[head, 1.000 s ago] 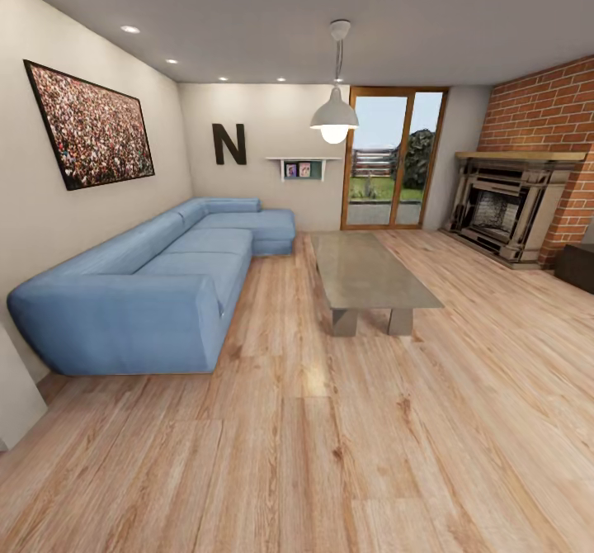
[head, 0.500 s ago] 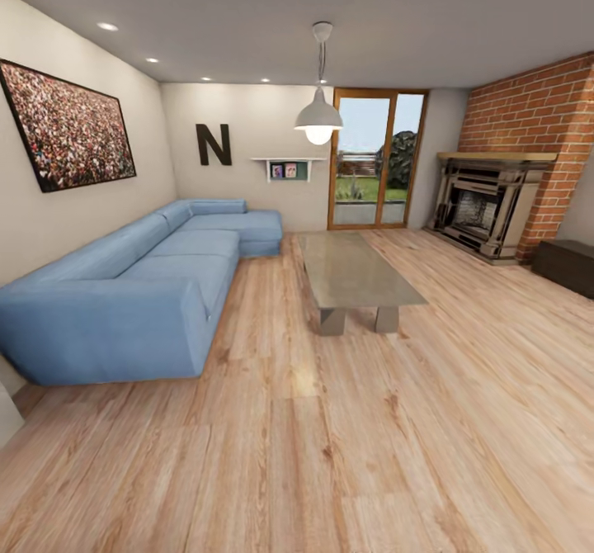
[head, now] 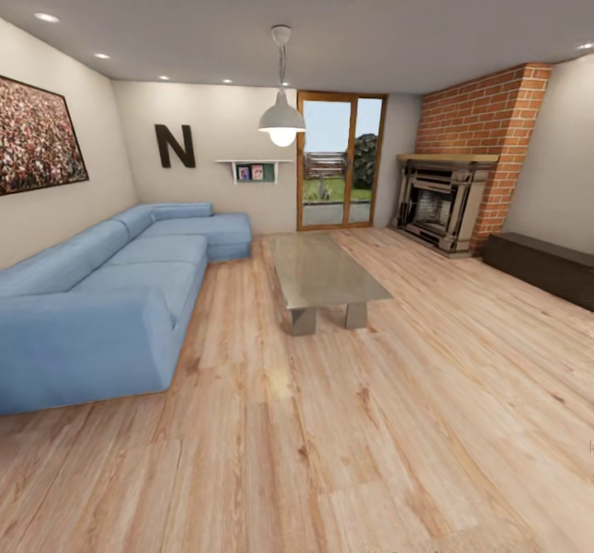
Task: Pick up the poster from the kitchen countertop and hang it on one of the wall nails in the kitchen.
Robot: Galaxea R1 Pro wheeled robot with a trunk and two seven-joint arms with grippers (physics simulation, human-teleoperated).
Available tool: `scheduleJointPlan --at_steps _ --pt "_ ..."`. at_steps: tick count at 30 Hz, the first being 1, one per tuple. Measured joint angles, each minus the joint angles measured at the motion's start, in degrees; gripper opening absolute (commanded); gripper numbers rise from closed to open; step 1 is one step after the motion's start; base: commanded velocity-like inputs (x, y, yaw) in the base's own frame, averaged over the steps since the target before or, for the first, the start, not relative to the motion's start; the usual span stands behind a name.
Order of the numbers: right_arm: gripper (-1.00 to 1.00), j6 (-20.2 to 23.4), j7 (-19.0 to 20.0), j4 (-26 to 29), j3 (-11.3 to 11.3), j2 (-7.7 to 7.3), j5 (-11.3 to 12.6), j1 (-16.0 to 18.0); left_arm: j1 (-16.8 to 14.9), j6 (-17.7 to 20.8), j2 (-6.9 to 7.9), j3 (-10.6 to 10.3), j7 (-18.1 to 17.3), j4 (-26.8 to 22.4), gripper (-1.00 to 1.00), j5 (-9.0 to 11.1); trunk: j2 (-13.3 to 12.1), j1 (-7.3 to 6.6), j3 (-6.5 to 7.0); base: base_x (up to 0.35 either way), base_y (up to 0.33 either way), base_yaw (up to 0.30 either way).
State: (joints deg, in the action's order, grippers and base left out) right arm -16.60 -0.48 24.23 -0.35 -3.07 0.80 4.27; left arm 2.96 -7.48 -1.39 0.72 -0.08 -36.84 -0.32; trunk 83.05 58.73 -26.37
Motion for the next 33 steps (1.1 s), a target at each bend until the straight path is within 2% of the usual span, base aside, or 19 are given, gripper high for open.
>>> scheduleJointPlan --at_steps 15,24,33 --pt "1.0 0.0 0.0 -0.1 0.0 -0.02 0.0 0.0 0.0 0.0 0.0 0.1 0.0 0.1 1.0 0.1 0.0 0.0 0.36 0.0 0.0 -0.265" --pt "1.0 0.1 0.0 -0.1 0.0 0.06 -0.1 0.0 0.0 -0.2 -0.17 -0.5 0.0 3.9 1.0 0.3 0.0 0.0 0.58 0.0 0.0 -0.266" --pt "1.0 0.0 0.0 -0.1 -0.1 0.07 0.0 0.0 0.0 -0.3 -0.36 -0.6 0.0 3.9 1.0 0.3 0.0 0.0 0.8 0.0 0.0 -0.287"
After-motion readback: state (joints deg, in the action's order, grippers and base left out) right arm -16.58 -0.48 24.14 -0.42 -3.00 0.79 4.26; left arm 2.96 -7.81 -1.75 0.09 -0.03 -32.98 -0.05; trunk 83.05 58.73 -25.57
